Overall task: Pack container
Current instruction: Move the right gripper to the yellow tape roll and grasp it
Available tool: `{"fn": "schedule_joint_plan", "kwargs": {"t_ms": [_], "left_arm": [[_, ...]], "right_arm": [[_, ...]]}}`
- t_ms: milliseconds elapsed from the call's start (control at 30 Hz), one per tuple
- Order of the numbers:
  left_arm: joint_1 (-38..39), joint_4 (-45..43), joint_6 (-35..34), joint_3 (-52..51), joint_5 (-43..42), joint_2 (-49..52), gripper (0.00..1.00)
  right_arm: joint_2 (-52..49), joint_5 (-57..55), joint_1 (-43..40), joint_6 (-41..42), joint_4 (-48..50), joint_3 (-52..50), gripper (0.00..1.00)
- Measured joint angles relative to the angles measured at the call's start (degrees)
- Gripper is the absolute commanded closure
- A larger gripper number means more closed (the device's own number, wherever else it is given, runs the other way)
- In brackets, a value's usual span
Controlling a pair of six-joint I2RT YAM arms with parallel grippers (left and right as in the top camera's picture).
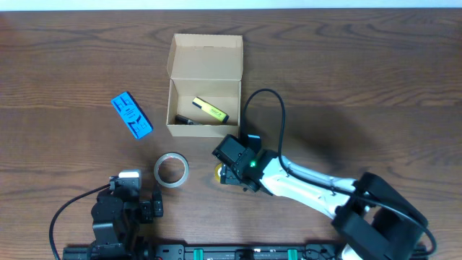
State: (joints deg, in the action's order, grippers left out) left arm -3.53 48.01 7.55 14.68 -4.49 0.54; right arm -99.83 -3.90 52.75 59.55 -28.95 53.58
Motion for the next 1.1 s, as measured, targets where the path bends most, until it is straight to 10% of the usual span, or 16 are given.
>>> {"fn": "schedule_joint_plan", "kwargs": {"t_ms": [400,1100], "left_arm": [[0.0,0.0,0.0,0.0,0.0,0.0,0.05],[0.0,0.0,0.0,0.0,0.0,0.0,0.05]], "right_arm": [[-1.4,-0.9,0.0,-0.2,0.0,0.9,0.99],[14.1,-4.0,-0.3,-21.6,-13.7,12.7,0.99]]}}
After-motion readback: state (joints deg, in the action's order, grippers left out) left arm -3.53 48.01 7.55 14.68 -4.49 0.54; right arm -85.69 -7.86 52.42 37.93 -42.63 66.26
